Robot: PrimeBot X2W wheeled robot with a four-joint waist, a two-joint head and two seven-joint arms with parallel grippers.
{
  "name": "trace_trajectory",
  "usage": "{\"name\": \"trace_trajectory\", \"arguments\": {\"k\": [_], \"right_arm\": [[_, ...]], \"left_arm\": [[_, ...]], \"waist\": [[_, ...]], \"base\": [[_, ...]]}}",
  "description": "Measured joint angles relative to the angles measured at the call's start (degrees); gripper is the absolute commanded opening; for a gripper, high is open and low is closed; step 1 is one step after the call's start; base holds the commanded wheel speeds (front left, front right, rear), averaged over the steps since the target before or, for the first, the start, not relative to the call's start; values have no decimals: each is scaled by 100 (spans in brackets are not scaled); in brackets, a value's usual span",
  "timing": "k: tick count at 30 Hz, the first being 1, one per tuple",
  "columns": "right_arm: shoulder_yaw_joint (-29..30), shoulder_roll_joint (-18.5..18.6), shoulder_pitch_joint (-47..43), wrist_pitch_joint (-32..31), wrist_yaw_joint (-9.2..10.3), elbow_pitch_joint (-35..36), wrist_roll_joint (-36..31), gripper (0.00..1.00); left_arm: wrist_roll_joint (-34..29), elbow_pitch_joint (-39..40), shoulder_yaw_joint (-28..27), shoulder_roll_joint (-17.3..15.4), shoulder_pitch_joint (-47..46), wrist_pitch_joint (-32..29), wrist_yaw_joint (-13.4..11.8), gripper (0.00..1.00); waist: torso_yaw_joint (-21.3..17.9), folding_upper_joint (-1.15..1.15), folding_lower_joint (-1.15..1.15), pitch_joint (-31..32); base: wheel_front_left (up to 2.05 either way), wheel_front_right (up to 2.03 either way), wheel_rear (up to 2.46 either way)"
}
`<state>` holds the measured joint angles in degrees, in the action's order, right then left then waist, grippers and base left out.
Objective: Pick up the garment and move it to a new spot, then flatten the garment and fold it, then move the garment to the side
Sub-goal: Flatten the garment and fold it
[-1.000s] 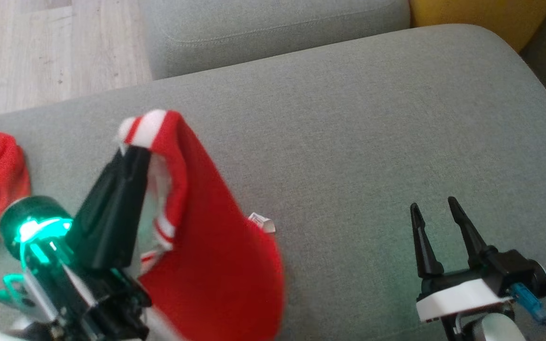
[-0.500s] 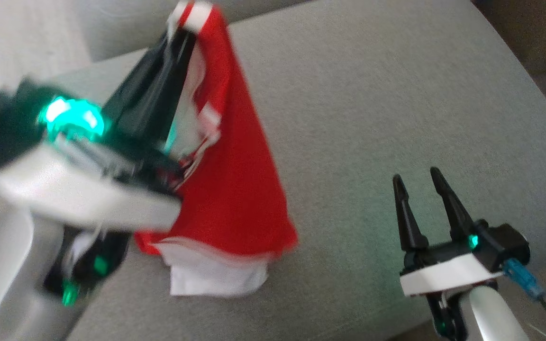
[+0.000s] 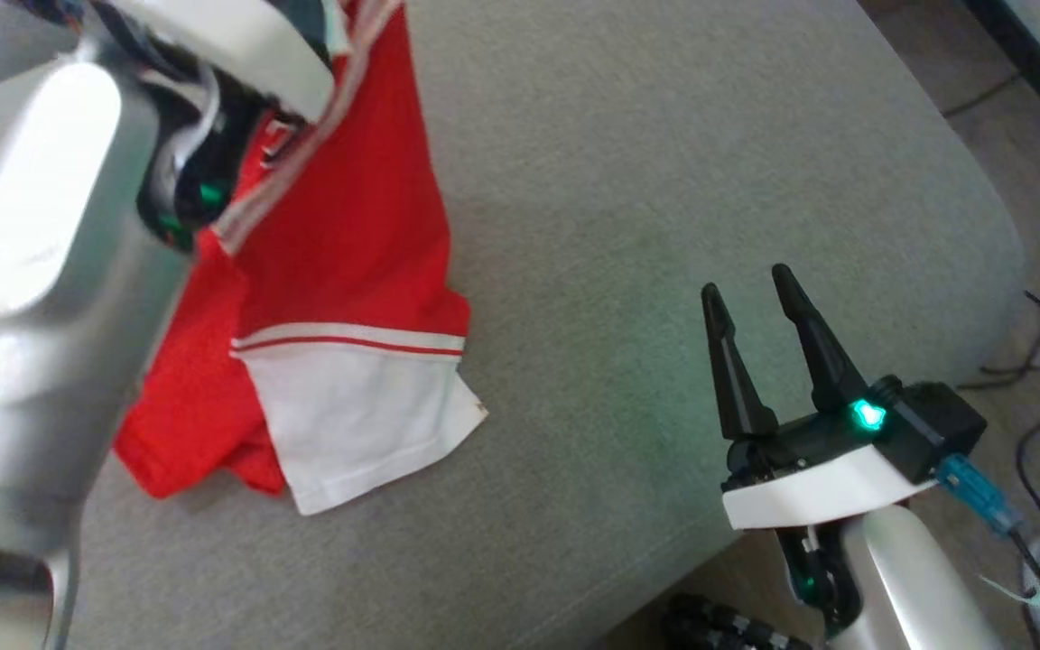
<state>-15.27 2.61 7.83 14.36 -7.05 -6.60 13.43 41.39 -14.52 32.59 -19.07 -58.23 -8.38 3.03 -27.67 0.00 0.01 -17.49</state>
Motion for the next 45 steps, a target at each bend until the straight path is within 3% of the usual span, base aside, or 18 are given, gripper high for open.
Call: {"name": "trace_trajectory", "arguments": {"k": [6,7,8,9,19,25,30,34,45], "right_arm": [[-47,-1,11,1,0,40,25,100],[-47,-1,11,0,0,42,25,100],[-45,-1,11,1,0,42,25,100],[-43,-1,11,0,0,42,25,100],[116,-1,5,0,0,27,-34,100],[396,-1,-101,1,0,-33,-265,100],[537,0,-366,1,0,-59,-435,100],[602,-1,-401,1,0,-64,-541,100],[568,-1,-377,0,0,-67,-645,100]], "left_arm": [[-531,-1248,10,164,-486,914,4,0],[-605,-1419,34,170,-528,1016,5,40],[-637,-1599,59,177,-553,1055,14,95],[-634,-1750,62,185,-555,1063,54,100],[-367,-2105,29,192,-291,1356,154,100],[234,-1144,-34,365,1486,1290,-199,100],[343,-509,258,506,2980,1240,-660,100],[263,-334,403,519,3578,1255,-1038,100],[291,-536,549,612,3551,1028,-1058,100]], "waist": [[-200,0,0,-194],[-206,0,0,-206],[-201,0,0,-208],[-192,0,-1,-204],[82,0,-1,-42],[440,0,-2,259],[759,0,-3,437],[979,0,-3,517],[1163,0,-2,400]], "base": [[0,0,0],[0,0,0],[0,0,0],[0,0,0],[0,0,0],[0,0,0],[0,0,0],[0,0,0],[0,0,0]]}}
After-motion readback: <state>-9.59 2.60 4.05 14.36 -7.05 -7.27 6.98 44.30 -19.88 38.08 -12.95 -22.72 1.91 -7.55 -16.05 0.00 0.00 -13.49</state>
